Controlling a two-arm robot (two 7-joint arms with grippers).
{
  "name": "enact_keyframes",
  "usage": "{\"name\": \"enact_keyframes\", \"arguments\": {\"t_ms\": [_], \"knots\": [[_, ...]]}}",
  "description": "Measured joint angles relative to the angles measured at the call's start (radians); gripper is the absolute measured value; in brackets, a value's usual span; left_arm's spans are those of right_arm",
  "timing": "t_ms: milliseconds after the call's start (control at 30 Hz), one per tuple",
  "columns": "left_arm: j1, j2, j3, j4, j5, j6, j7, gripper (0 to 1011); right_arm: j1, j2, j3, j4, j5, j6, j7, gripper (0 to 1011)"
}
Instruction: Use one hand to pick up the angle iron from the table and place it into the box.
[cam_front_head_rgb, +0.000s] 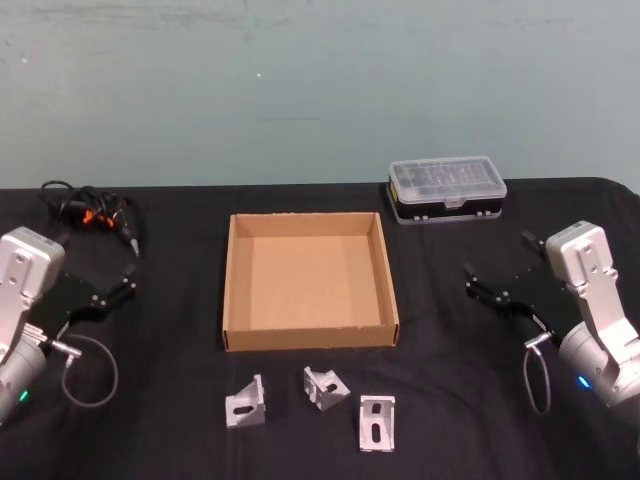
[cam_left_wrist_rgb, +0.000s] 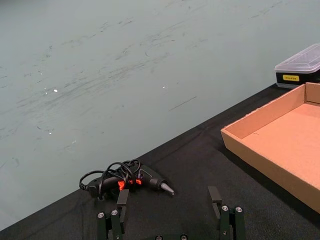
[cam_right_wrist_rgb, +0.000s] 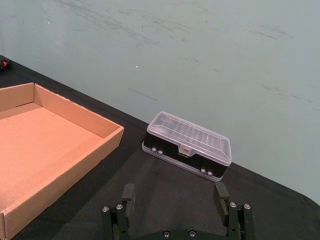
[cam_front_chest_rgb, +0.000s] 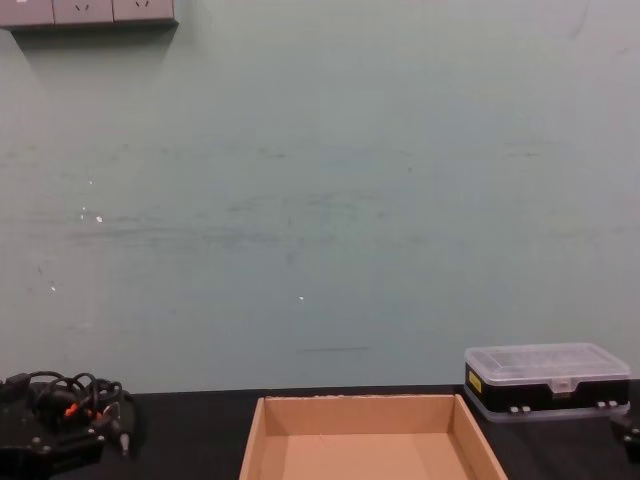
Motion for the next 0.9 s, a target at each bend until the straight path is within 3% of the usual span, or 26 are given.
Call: {"name": "enact_keyframes", "arguments": {"t_ms": [900], "knots": [[0.000,0.000,0.000,0.000,0.000,0.000,0.000,1000,0.000,0.000,0.000,0.000,0.000,0.000,0.000,1003]]}}
